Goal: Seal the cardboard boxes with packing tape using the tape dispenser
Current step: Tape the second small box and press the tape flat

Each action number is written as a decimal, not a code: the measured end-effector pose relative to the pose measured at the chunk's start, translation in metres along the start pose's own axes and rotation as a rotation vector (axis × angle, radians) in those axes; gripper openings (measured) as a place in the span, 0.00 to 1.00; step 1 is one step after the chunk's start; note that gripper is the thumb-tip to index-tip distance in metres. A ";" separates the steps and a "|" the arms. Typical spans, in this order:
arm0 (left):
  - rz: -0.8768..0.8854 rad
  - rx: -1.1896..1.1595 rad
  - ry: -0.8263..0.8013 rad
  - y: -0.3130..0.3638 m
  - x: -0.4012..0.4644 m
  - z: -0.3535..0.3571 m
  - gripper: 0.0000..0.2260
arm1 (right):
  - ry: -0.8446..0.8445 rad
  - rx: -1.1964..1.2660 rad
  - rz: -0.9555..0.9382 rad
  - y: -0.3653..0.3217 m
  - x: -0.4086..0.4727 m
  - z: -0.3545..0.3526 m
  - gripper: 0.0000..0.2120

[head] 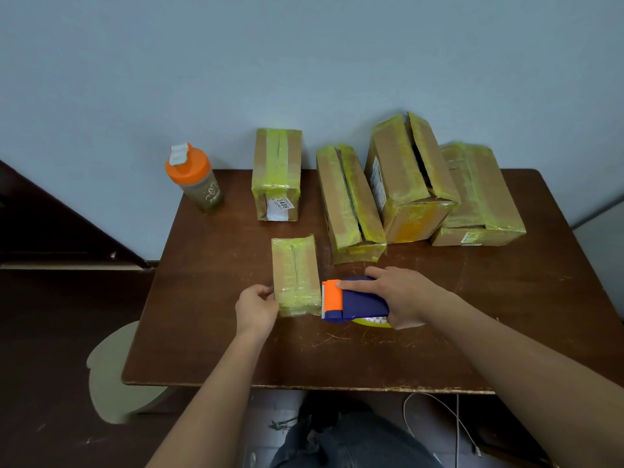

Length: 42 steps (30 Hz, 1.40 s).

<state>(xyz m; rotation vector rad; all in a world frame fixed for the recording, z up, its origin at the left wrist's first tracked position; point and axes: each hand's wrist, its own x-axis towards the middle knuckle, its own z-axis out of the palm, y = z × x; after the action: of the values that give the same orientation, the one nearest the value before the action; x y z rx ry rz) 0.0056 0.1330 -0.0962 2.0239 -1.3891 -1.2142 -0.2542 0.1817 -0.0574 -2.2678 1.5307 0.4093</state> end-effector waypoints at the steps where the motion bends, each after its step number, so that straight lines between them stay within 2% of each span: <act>1: 0.006 0.018 -0.010 0.000 -0.001 -0.001 0.14 | 0.000 0.003 0.001 0.000 0.000 0.000 0.49; 3: 0.023 0.086 -0.028 -0.003 0.000 -0.004 0.29 | 0.000 0.006 0.006 0.000 -0.001 0.000 0.49; 5: 0.047 0.177 0.001 -0.007 0.001 -0.010 0.34 | -0.005 0.013 0.010 0.000 -0.001 0.002 0.48; 7: 0.152 0.185 0.090 -0.010 -0.003 -0.015 0.29 | -0.007 0.029 0.017 -0.001 -0.001 0.003 0.47; 9: 0.451 0.194 0.156 -0.014 -0.012 -0.016 0.17 | -0.005 0.044 0.014 -0.002 0.000 0.005 0.46; 11: 0.706 0.290 0.101 -0.022 -0.019 -0.012 0.11 | -0.002 0.051 0.016 -0.004 0.000 0.005 0.45; 13: 0.789 0.377 0.046 -0.028 -0.019 -0.010 0.11 | 0.001 0.061 0.019 -0.005 -0.001 0.005 0.45; 17: 0.862 0.441 0.045 -0.028 -0.013 -0.012 0.11 | -0.007 0.082 0.026 -0.008 -0.004 0.003 0.44; 21: 1.035 0.660 -0.050 -0.035 -0.012 -0.023 0.18 | -0.005 0.114 0.033 -0.011 -0.005 0.006 0.45; 25: 1.033 0.735 -0.061 -0.035 -0.003 -0.035 0.20 | 0.025 0.148 0.023 -0.025 0.003 0.014 0.45; 27: 1.036 0.709 -0.138 -0.034 -0.006 -0.038 0.21 | 0.053 0.169 0.029 -0.034 0.007 0.017 0.44; 30: 0.950 0.695 -0.236 -0.032 -0.012 -0.037 0.27 | 0.080 0.173 0.034 -0.039 0.009 0.019 0.45; 36: 0.811 0.818 -0.246 -0.025 -0.020 -0.025 0.35 | 0.065 0.169 0.030 -0.038 0.007 0.018 0.47; 42: 0.754 0.903 -0.235 -0.025 -0.022 -0.021 0.34 | 0.040 0.191 -0.004 -0.022 -0.003 0.013 0.46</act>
<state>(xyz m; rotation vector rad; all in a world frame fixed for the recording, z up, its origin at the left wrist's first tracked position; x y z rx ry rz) 0.0339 0.1602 -0.0931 1.4814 -2.8238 -0.5051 -0.2349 0.1978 -0.0650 -2.1431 1.5153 0.2080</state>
